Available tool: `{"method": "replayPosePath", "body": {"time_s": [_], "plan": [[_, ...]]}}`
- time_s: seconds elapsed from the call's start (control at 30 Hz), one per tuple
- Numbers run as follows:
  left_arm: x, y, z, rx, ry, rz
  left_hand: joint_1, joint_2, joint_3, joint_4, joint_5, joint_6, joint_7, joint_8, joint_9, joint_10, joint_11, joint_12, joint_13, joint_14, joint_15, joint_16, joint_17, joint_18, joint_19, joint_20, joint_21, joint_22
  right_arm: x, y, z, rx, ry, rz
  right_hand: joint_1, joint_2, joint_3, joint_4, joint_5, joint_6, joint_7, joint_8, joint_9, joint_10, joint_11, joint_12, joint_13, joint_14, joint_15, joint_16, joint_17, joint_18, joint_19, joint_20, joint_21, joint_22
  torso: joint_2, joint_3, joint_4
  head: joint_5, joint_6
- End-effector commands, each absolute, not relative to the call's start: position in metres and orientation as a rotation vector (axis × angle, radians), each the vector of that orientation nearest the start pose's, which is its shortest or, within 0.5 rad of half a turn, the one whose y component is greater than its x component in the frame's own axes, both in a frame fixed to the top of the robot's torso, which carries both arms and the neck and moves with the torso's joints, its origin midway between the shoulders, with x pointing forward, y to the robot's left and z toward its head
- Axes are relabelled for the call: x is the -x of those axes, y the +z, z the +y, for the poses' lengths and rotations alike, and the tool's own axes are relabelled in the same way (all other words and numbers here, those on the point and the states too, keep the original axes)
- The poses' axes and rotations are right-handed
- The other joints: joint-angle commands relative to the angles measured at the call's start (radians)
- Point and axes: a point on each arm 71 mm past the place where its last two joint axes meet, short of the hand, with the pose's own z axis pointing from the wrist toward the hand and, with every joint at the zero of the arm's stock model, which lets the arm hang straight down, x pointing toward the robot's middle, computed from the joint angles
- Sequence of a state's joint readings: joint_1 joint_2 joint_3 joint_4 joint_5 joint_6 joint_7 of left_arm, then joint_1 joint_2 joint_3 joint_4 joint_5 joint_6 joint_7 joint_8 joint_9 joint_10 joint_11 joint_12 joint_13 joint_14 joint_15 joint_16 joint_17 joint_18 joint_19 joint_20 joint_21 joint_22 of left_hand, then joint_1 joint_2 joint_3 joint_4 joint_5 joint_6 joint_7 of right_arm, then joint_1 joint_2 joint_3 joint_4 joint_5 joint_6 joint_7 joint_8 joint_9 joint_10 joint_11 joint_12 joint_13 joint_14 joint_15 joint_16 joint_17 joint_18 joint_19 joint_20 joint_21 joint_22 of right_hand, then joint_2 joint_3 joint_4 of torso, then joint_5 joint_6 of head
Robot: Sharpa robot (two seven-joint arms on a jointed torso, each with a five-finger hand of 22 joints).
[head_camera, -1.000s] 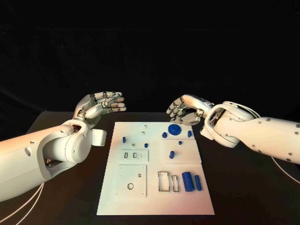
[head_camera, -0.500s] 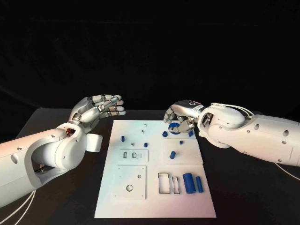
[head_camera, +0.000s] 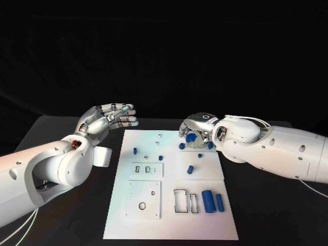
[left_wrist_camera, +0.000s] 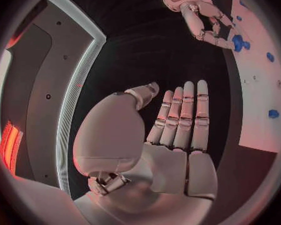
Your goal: Assemble the parts on the task board
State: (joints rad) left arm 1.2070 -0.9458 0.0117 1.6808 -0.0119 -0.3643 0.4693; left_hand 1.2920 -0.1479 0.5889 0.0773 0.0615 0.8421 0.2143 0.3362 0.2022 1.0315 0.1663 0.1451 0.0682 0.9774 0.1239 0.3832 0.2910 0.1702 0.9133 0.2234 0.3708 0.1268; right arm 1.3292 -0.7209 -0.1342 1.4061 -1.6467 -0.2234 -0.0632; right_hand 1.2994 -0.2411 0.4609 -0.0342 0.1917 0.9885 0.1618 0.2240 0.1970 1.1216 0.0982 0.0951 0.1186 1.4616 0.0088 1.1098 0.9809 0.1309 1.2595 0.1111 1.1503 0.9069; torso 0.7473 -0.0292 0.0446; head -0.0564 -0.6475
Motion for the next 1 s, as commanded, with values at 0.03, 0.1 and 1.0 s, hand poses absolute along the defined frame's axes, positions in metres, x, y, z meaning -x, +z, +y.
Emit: {"method": "replayPosePath", "body": {"time_s": [0.03, 0.1, 1.0], "plan": [[-0.4664, -0.1360, 0.2150, 1.034, -1.655, 1.292, -0.004, -0.009, -0.006, 0.003, -0.003, -0.004, 0.012, -0.005, 0.002, 0.001, 0.005, -0.007, -0.001, -0.007, -0.001, -0.006, 0.001, 0.011, -0.002, 0.003, -0.002, -0.001, -0.5136, -0.1714, -0.1668, 0.512, 0.478, 1.650, 0.008, 0.003, 0.000, 0.007, 0.005, -0.008, 0.001, -0.006, 0.002, -0.008, 0.001, 0.005, 0.002, 0.014, 0.003, 0.014, 0.009, -0.013, 0.010, 0.002, 0.011, 0.010, 0.008, -0.0005, 0.0029, -0.001, 0.006], [-0.4665, -0.1358, 0.2153, 1.033, -1.656, 1.292, -0.006, -0.009, -0.007, 0.004, -0.004, -0.004, 0.013, -0.006, 0.002, 0.001, 0.005, -0.009, -0.001, -0.008, 0.000, -0.007, 0.002, 0.011, -0.003, 0.004, -0.003, -0.002, -0.5132, -0.1747, -0.1662, 0.511, 0.478, 1.657, 0.008, 0.006, 0.001, 0.011, 0.005, -0.009, 0.001, -0.006, 0.002, -0.011, 0.002, 0.006, 0.002, 0.015, 0.004, 0.022, 0.016, -0.014, 0.012, 0.003, 0.018, 0.020, 0.011, -0.0010, 0.0057, -0.002, 0.007], [-0.4708, -0.1380, 0.2203, 1.050, -1.624, 1.301, -0.012, -0.006, -0.012, 0.011, -0.004, -0.011, 0.015, -0.010, 0.001, -0.004, 0.008, -0.017, -0.001, -0.010, 0.002, -0.011, 0.006, 0.011, -0.005, 0.006, -0.005, -0.004, -0.5129, -0.1783, -0.1643, 0.468, 0.515, 1.642, -0.003, 0.051, 0.082, 0.076, -0.026, 0.023, -0.006, 0.016, 0.024, 0.021, -0.006, 0.043, 0.010, 0.021, 0.001, 0.129, 0.101, -0.033, 0.052, 0.003, 0.120, 0.166, 0.031, -0.0015, 0.0101, -0.003, 0.004]]}}
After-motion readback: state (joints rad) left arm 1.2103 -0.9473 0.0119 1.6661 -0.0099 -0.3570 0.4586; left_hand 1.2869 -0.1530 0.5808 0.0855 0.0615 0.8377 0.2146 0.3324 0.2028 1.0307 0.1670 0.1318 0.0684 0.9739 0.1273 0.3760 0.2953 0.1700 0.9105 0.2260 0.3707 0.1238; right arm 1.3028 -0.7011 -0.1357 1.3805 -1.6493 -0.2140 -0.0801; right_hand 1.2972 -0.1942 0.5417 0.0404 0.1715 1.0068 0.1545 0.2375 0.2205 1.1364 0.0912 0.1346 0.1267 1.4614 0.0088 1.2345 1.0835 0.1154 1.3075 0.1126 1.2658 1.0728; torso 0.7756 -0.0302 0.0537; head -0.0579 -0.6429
